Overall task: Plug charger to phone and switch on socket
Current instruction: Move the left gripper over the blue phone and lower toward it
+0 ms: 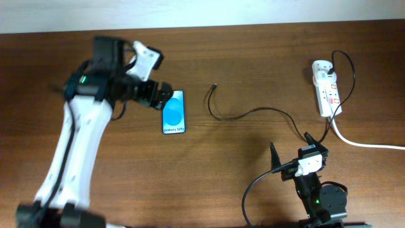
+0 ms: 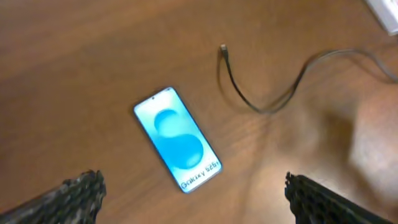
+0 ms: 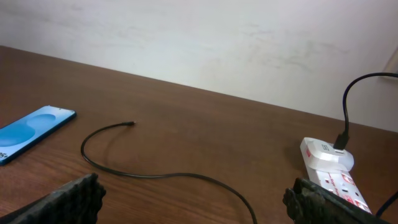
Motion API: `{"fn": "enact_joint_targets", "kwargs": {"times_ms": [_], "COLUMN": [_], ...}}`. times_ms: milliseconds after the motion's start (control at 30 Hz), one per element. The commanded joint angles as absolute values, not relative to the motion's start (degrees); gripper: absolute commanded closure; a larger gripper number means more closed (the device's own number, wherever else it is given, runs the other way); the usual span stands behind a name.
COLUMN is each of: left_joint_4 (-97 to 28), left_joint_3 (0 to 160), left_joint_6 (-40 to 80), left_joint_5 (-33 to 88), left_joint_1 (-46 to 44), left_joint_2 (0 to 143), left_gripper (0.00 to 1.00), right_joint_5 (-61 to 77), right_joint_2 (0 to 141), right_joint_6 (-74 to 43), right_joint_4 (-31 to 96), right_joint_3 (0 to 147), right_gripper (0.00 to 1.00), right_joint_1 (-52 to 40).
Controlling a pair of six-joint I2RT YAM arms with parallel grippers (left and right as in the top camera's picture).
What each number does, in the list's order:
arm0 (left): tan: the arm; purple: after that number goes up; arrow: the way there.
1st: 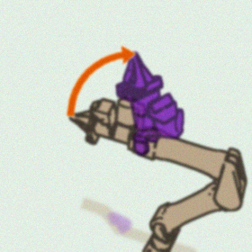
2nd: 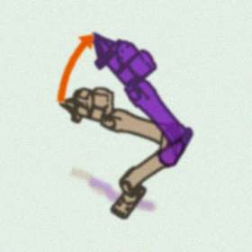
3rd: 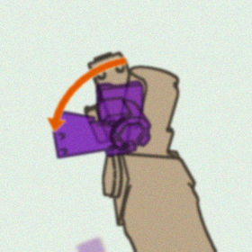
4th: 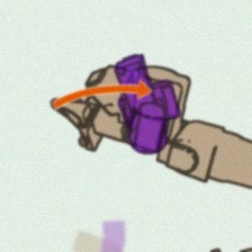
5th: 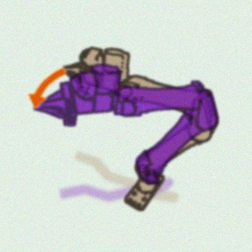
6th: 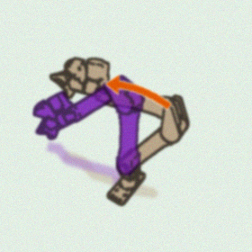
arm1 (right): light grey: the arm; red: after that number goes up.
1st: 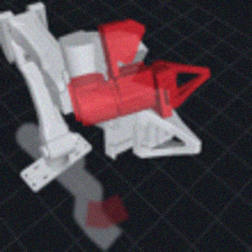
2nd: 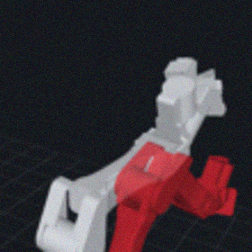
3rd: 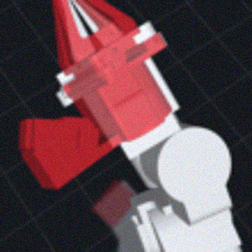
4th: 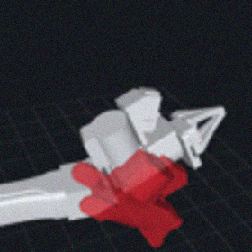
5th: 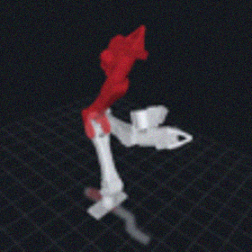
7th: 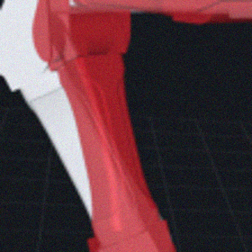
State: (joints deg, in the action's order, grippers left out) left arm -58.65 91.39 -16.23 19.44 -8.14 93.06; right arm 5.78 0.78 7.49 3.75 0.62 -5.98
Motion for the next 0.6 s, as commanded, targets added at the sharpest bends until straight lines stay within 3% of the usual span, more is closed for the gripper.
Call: {"fn": "enact_joint_targets", "kwargs": {"times_ms": [0,267,433,567], "left_joint_4": [-62.5,-60.9,-58.8,-58.8], "left_joint_3": [98.8,98.6,98.6,98.6], "left_joint_6": [-15.7,-15.2,6.9,14.8], "left_joint_5": [16.7,24.2,11.6,4.1], "left_joint_1": [-11.2,-11.6,-12.2,-14.3], "left_joint_2": [100.3,106.2,109.5,113.1], "left_gripper": [0.01,0.01,0.01,0.01], "right_joint_5": [5.3,5.3,5.3,5.3], "right_joint_2": [0.2,0.2,0.2,0.2], "right_joint_6": [7.1,7.1,7.1,7.1], "right_joint_4": [4.1,4.1,4.1,4.1], "right_joint_3": [0.3,0.3,0.3,0.3], "right_gripper": [0.02,0.02,0.02,0.01], "right_joint_1": [-5.6,-5.6,-5.6,-5.6]}}
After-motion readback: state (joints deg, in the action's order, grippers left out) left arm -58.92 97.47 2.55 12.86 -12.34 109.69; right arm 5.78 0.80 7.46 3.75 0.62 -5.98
